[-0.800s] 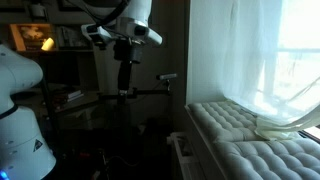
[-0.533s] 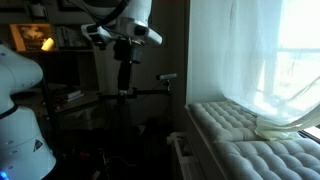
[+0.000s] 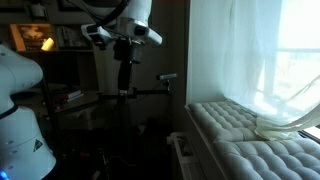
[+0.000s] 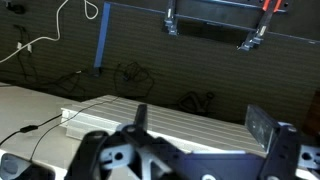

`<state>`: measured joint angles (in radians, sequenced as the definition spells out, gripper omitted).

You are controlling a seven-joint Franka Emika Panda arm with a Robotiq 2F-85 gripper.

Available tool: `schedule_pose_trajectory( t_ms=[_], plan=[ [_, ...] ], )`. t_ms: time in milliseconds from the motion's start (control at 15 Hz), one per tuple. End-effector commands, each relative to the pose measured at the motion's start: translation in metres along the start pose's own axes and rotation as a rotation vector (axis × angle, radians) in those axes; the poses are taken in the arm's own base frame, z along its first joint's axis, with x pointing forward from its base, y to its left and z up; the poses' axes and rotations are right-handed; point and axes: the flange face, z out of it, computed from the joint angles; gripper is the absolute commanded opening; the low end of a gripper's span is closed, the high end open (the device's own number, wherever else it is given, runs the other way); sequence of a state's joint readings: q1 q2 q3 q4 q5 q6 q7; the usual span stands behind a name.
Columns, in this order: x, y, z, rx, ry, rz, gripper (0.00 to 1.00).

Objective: Open the curtain

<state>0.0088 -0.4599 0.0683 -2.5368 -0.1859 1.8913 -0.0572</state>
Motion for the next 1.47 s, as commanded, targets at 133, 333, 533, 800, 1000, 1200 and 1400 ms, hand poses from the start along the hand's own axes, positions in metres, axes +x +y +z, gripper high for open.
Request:
schedule_pose_trajectory(
  t_ms=[133, 333, 533, 800, 1000, 1200, 1400],
  plan=[
    [0.007, -0.006, 0.011, -0.010, 0.022, 0.007, 1.00],
    [0.018, -0.003, -0.003, -0.025, 0.125, 0.028, 1.00],
    [0.027, -0.001, -0.026, -0.040, 0.238, 0.027, 1.00],
    [0.044, 0.002, -0.059, -0.027, 0.274, 0.027, 1.00],
    [0.059, 0.009, -0.081, -0.018, 0.233, 0.068, 1.00],
    [0.076, 0.020, -0.101, -0.001, 0.185, 0.102, 1.00],
    [0.095, 0.027, -0.113, 0.002, 0.144, 0.113, 1.00]
  ],
)
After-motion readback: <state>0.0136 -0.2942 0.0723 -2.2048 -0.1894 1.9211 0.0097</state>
